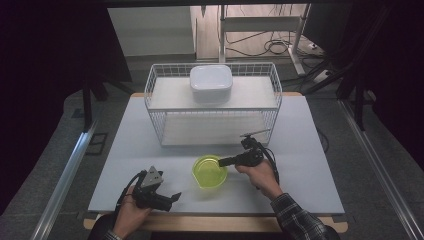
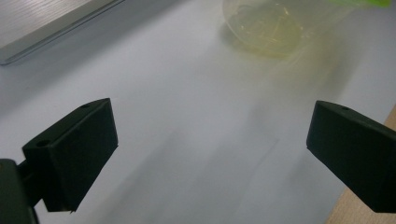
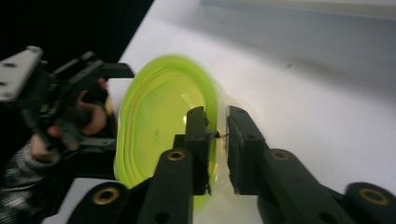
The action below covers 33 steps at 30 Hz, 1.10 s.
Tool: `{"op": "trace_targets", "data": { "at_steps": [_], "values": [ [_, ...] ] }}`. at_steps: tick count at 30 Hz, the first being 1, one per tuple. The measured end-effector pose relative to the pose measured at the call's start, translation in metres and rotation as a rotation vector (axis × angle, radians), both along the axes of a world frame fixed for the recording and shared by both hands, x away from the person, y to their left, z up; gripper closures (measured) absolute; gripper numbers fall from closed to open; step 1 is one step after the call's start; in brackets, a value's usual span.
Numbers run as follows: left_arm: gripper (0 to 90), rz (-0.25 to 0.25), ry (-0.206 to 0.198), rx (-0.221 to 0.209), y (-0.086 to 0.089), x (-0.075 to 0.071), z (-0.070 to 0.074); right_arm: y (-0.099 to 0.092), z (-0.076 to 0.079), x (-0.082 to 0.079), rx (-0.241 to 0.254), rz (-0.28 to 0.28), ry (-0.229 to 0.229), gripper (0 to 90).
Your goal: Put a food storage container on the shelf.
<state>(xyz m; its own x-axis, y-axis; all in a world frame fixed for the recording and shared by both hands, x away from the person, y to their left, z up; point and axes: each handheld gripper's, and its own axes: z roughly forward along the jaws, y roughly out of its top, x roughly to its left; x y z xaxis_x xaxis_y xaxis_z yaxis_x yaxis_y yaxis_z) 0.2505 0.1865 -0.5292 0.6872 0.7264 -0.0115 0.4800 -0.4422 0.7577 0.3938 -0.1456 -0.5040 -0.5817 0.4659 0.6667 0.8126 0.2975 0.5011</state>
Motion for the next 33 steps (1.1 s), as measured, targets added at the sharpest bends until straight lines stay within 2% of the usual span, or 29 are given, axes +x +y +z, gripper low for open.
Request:
{"op": "trace_targets", "data": {
  "at_steps": [8,13,23,33],
  "values": [
    [2.0,-0.001,0.0,0.001,0.0,0.0,0.0,-0.001,0.004,-0.006,-0.005,0.005,0.002,81.7],
    [2.0,0.001,-0.003,0.0,0.0,0.0,0.0,-0.004,0.009,-0.008,0.02,-0.006,-0.008,81.7],
    [2.0,0.005,-0.006,-0.009,0.0,0.0,0.001,-0.01,0.029,-0.017,0.055,-0.016,-0.058,81.7],
    [1.8,0.025,-0.016,-0.049,0.004,0.001,0.003,-0.022,0.054,-0.021,0.098,-0.042,-0.091,81.7]
  ]
}}
